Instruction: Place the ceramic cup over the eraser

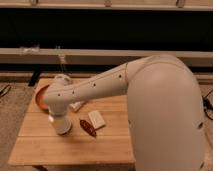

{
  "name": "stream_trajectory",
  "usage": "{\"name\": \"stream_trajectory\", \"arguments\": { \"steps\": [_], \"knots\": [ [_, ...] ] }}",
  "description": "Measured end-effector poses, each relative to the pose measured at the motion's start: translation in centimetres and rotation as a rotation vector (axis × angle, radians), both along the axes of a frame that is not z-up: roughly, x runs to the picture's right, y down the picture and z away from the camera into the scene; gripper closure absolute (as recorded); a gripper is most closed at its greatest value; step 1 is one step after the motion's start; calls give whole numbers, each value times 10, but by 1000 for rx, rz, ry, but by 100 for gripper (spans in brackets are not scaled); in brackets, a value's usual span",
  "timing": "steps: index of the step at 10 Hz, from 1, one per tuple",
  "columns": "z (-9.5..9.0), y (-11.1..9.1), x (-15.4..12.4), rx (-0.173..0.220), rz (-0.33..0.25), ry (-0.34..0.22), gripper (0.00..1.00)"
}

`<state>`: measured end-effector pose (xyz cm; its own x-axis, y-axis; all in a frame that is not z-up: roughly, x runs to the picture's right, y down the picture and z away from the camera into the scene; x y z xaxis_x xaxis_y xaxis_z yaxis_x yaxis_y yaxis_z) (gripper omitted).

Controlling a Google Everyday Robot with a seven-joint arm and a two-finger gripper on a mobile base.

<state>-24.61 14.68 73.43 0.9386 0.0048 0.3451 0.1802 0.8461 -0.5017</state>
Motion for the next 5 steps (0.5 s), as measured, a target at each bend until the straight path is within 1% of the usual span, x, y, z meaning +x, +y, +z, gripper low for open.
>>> {"name": "stream_trajectory", "arguments": {
  "steps": [4,5],
  "knots": [
    [8,-4,8,3,25,30,20],
    [9,-7,11,0,43,33,20]
  ]
}}
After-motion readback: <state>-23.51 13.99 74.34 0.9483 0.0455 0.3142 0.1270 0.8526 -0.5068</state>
